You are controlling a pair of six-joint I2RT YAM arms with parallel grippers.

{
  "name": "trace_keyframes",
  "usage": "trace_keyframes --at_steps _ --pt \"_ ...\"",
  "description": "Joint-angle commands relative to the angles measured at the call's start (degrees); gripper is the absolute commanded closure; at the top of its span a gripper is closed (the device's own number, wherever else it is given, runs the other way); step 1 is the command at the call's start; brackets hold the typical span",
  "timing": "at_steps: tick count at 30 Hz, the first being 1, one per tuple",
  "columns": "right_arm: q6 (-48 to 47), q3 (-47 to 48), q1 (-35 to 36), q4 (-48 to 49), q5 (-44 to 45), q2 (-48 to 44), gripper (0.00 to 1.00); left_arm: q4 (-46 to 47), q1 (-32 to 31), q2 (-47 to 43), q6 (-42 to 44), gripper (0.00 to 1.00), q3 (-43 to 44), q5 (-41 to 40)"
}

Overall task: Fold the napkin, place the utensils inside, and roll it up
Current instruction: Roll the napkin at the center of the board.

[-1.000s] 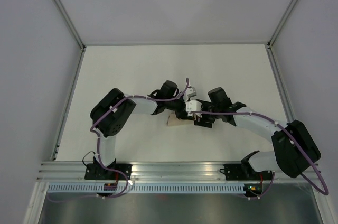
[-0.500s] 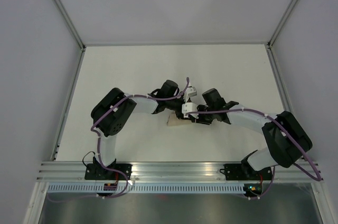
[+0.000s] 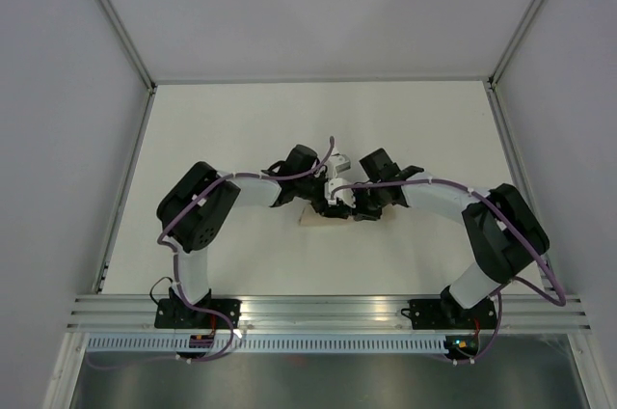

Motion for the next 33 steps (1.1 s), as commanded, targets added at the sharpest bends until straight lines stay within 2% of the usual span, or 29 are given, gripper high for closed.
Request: trace_keyframes --at_steps 1,6,12,21,23,30,33 --pt "-0.8 3.1 -2.0 -8.3 -2.0 3.8 0.89 -2.9 1.4 -4.9 -2.5 0.62 -2.1 -6.6" --pt "-2.9 8.1 -4.3 -15.5 -5.4 9.3 0.91 2.3 3.4 -10.0 -6.3 0.6 -4.7 -8.7" --pt "-5.4 15.6 -6.8 -23.7 -8.9 16.9 0.92 4.5 4.5 -16.3 -8.2 0.59 -7.1 -16.1" --pt "-6.5 19.7 -7.6 -27.4 -9.5 21.7 0.93 2.8 5.0 -18.9 -6.1 0.58 -8.5 -21.9" --pt "-6.6 20.3 -7.6 -28.1 -9.3 22.3 0.93 5.1 5.0 -20.9 -6.0 0.57 -10.4 -23.4" --pt "-6.7 23.4 -7.8 -31.3 -10.0 25.8 0.93 15.6 5.8 -32.8 -7.5 0.55 -19.9 -37.7" --pt "-6.2 25.1 -8.1 -32.0 -10.0 27.9 0.93 19.9 5.8 -38.2 -7.4 0.53 -24.3 -40.2"
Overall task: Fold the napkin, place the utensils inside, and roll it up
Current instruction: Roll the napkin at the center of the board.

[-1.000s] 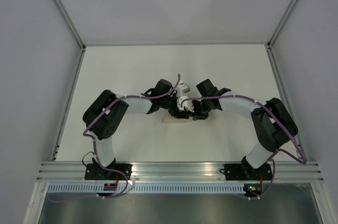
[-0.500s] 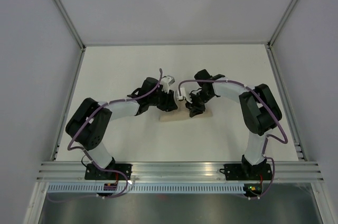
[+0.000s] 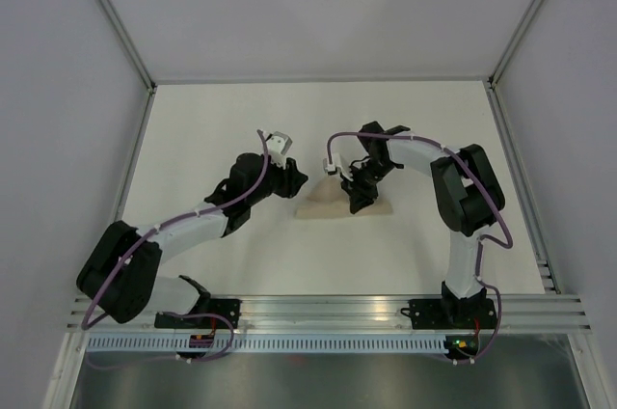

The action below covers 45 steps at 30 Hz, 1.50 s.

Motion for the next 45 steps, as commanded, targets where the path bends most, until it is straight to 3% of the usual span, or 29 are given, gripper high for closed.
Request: trace_keyframes --at_steps 1,5,10,15,21,31,45 --pt "0.2 -0.9 -0.3 -5.3 5.6 6.6 0.93 10.0 0.2 -6.8 1.0 0.53 -3.5 -6.8" --pt "0.2 2.5 -1.0 -8.0 5.2 9.2 0.94 11.8 -1.1 -9.9 4.6 0.51 -4.6 -5.9" --pt "-0.7 6.3 -1.8 -11.8 4.1 13.2 0.94 6.7 -10.8 -8.7 18.8 0.51 -1.9 -13.2" --pt "-0.6 9.9 -2.5 -14.0 3.7 16.0 0.93 1.5 -20.6 -1.4 28.4 0.5 1.7 -18.8" --pt "-1.1 12.7 -3.0 -16.6 3.5 18.5 0.93 0.3 -26.8 7.7 35.0 0.47 4.6 -20.1" --pt "-1.2 13.6 -3.5 -17.5 4.0 19.4 0.93 7.0 -29.1 19.2 41.9 0.44 7.1 -20.7" --pt "-1.8 15.9 -3.9 -18.9 3.6 22.0 0.94 10.2 -30.5 27.2 48.3 0.41 8.3 -22.8"
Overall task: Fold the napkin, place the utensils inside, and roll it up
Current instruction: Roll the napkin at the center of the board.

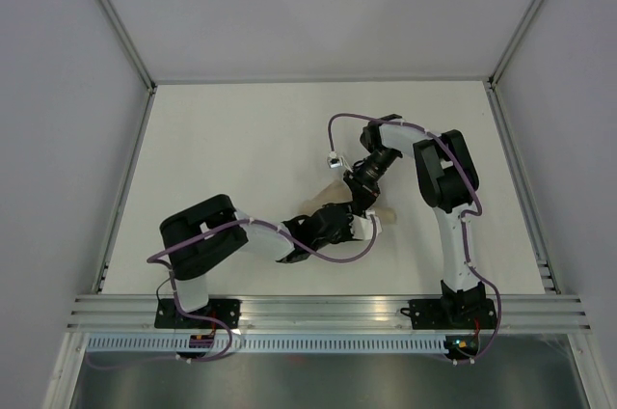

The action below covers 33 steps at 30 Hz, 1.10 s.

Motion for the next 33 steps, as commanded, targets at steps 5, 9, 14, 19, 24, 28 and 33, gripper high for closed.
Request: trace_keyframes --at_steps 5,9,14,19,24,28,33 --pt "-3.4 -0.3 -0.1 4.7 10.9 5.4 0.94 -2.1 -0.8 3.2 3.9 0.47 2.6 0.7" --pt "-3.5 0.3 0.0 4.0 10.6 5.3 0.93 -6.5 -0.7 3.9 2.4 0.62 4.3 3.3" --pt "-3.7 0.4 0.0 3.5 9.9 4.6 0.9 -11.5 -0.5 5.0 -0.6 0.97 5.6 7.9" --pt "-3.8 -0.6 -0.5 3.3 8.1 1.3 0.61 -16.7 0.3 5.3 -3.4 0.98 7.1 13.2" --pt "-2.2 -2.1 -1.5 4.8 5.8 -4.9 0.39 -18.2 1.6 4.7 -6.4 0.98 7.2 19.2" --pt "1.1 -3.8 -2.8 7.9 5.7 -9.7 0.34 -19.7 2.1 4.9 -7.9 0.98 7.9 21.5" --pt "8.9 -7.4 -5.0 17.7 9.3 -17.1 0.32 -22.0 3.0 5.3 -10.2 0.98 9.0 24.6"
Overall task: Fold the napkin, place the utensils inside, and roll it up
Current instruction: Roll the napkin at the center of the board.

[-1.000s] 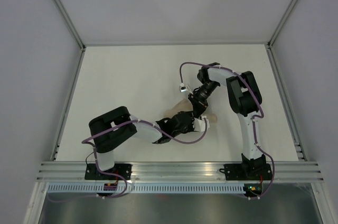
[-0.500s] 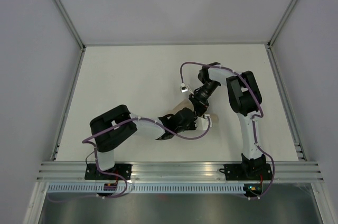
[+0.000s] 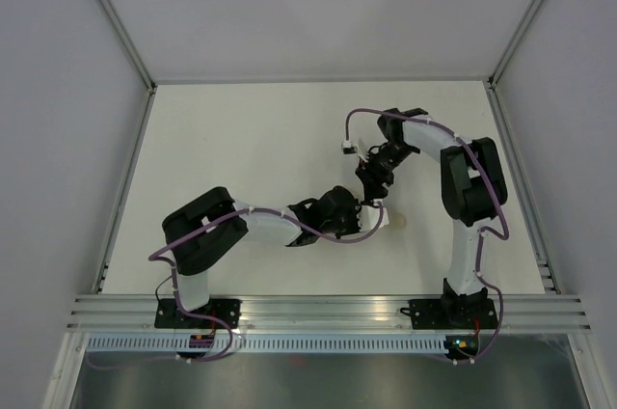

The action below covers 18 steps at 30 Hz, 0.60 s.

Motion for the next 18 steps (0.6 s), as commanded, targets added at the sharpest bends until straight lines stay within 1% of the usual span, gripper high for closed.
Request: trace_keyframes --at_steps 1,5,9,10,12,13,15,16,18 --pt "6.4 -3.2 -2.4 11.3 3.9 -7.4 0.32 -9.5 0.0 3.1 -6.8 0.98 -0.2 9.1" --pt "12.6 -6.4 -5.3 18.7 6.2 -13.1 0.31 -11.1 1.4 3.3 -9.6 0.98 1.1 11.8" --pt "15.5 -8.5 -9.2 23.7 4.4 -17.1 0.32 -13.9 3.6 4.7 -12.6 0.98 3.6 15.2" --pt "15.9 -9.9 -11.0 24.3 3.7 -18.2 0.33 -15.1 4.4 5.1 -13.7 0.98 4.1 16.1" --pt "16.0 -11.5 -12.5 26.2 2.5 -22.0 0.33 -15.9 5.3 6.0 -14.6 0.98 5.3 18.4" --pt "15.8 -13.8 -13.4 26.9 2.2 -23.5 0.33 -16.5 5.8 6.4 -15.1 0.98 5.6 19.1" --pt "14.8 -16.7 -13.9 29.2 1.9 -28.3 0.33 -17.3 7.0 7.5 -16.3 0.98 6.8 21.4" --pt "14.4 -19.6 -13.9 29.8 1.8 -30.0 0.33 -19.4 7.8 7.9 -16.9 0.98 7.9 22.6" --pt "13.0 -22.5 -13.9 31.3 1.6 -34.7 0.32 -20.7 8.5 8.8 -17.3 0.98 8.9 23.4"
